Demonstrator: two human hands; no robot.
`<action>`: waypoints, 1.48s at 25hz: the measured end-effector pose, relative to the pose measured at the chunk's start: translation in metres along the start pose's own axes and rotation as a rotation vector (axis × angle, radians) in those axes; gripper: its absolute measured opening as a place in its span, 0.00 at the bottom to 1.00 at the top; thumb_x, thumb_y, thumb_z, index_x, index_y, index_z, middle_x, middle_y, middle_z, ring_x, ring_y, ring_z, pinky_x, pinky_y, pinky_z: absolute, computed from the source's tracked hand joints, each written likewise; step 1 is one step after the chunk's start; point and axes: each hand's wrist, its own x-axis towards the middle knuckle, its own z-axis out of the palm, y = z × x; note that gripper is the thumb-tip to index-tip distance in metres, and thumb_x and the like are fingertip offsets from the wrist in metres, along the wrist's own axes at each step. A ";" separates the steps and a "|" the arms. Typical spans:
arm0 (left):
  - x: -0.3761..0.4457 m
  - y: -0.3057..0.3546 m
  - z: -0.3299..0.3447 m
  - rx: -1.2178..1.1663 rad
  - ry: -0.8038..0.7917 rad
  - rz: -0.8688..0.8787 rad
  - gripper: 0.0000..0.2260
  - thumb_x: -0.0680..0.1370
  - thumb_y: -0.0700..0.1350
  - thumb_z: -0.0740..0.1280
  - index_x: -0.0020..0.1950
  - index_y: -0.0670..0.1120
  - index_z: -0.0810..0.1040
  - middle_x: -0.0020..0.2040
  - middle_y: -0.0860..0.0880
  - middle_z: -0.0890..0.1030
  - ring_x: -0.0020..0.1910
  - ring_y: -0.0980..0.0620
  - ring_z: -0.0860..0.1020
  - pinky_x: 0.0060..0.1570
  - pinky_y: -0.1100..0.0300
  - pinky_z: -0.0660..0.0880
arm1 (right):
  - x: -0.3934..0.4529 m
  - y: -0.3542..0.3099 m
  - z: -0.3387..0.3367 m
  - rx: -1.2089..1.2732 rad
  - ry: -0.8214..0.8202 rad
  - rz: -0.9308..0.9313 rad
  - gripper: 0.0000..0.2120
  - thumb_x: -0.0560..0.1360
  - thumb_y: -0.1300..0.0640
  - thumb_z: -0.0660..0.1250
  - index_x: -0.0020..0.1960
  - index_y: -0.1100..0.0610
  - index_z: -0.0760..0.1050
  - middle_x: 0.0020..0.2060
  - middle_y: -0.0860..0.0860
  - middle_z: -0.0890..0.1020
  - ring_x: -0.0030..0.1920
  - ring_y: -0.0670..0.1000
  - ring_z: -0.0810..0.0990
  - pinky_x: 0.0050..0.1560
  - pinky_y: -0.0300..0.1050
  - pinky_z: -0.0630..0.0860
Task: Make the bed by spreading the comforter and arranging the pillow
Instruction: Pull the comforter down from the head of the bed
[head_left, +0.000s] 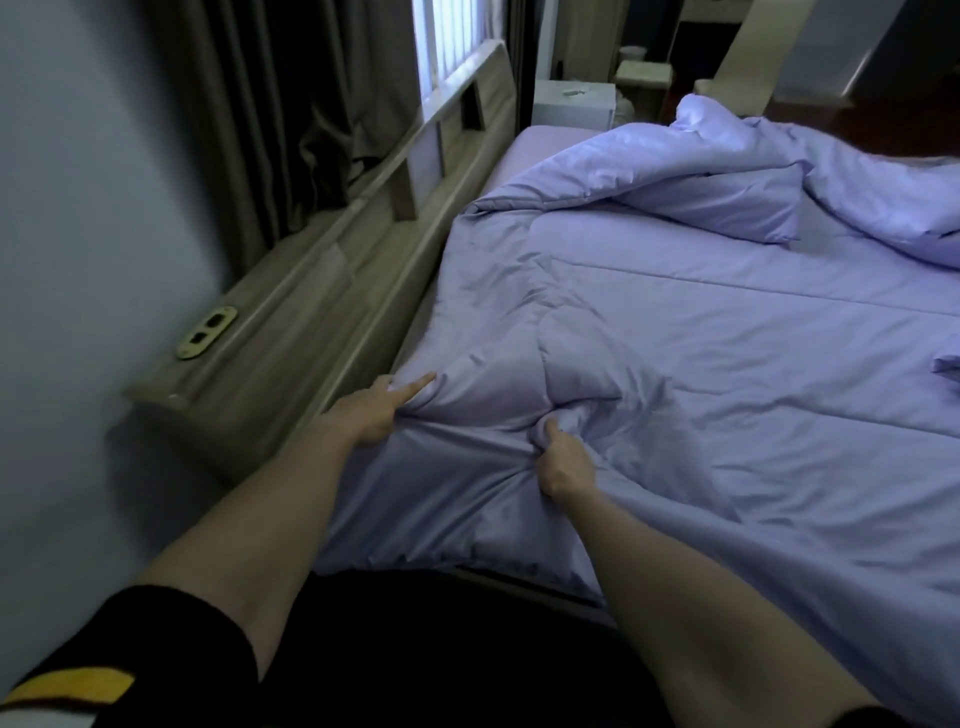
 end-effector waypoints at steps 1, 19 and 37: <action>-0.011 -0.021 0.007 0.006 -0.012 -0.018 0.36 0.78 0.35 0.52 0.73 0.71 0.45 0.79 0.44 0.48 0.71 0.37 0.66 0.64 0.50 0.68 | -0.010 -0.011 0.016 -0.006 -0.020 0.002 0.22 0.78 0.64 0.55 0.72 0.58 0.61 0.62 0.64 0.75 0.62 0.62 0.74 0.54 0.50 0.70; -0.043 -0.095 0.065 0.247 -0.133 -0.226 0.26 0.82 0.49 0.56 0.78 0.60 0.50 0.79 0.48 0.38 0.75 0.37 0.55 0.71 0.47 0.58 | -0.048 -0.033 0.081 -0.110 -0.259 0.144 0.28 0.80 0.55 0.56 0.77 0.60 0.53 0.75 0.59 0.59 0.74 0.60 0.61 0.72 0.55 0.63; 0.033 0.032 -0.007 0.292 -0.137 0.048 0.29 0.81 0.62 0.47 0.79 0.54 0.43 0.79 0.47 0.39 0.79 0.45 0.42 0.76 0.44 0.44 | -0.004 0.004 -0.019 -0.342 -0.052 0.076 0.33 0.82 0.45 0.52 0.79 0.58 0.43 0.78 0.57 0.45 0.78 0.59 0.43 0.76 0.55 0.50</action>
